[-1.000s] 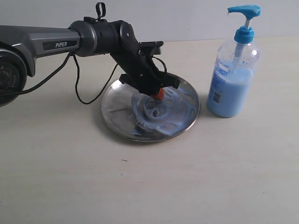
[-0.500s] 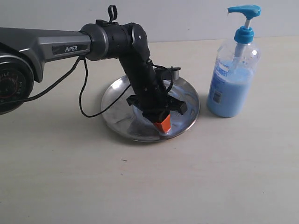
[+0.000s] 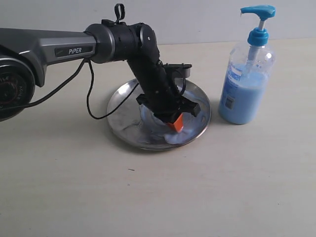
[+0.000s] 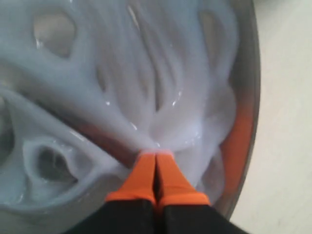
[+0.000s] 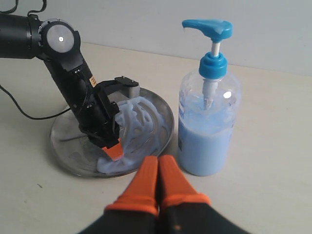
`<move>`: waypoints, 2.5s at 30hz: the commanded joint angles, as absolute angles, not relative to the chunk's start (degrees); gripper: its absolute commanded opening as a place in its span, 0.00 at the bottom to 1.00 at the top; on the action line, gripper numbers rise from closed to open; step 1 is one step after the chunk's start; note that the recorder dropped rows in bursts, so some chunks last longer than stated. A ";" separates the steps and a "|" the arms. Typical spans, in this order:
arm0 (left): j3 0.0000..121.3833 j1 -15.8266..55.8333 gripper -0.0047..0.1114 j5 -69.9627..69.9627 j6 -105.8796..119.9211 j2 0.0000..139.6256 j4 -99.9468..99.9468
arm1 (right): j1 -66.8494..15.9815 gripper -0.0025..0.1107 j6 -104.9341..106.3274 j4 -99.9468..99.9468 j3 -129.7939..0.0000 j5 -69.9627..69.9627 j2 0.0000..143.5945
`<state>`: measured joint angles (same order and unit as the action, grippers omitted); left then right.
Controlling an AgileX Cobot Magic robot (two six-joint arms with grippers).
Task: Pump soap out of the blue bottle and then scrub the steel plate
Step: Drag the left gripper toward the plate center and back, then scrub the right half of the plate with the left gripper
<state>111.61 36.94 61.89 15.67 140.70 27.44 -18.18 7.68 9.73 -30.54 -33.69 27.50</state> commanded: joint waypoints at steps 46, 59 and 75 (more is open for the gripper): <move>111.22 40.42 0.04 53.17 17.59 140.25 20.46 | -18.02 0.02 7.83 10.32 -30.45 -34.32 27.29; 111.22 39.12 0.04 38.63 17.49 142.75 21.92 | -18.02 0.02 7.83 10.44 -30.45 -34.32 27.29; 111.22 34.17 0.04 55.65 15.86 142.55 21.52 | -18.02 0.02 7.83 10.44 -30.45 -34.32 27.29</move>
<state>111.82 34.63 49.54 16.13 141.66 23.20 -18.18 7.68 10.28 -30.54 -34.61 27.50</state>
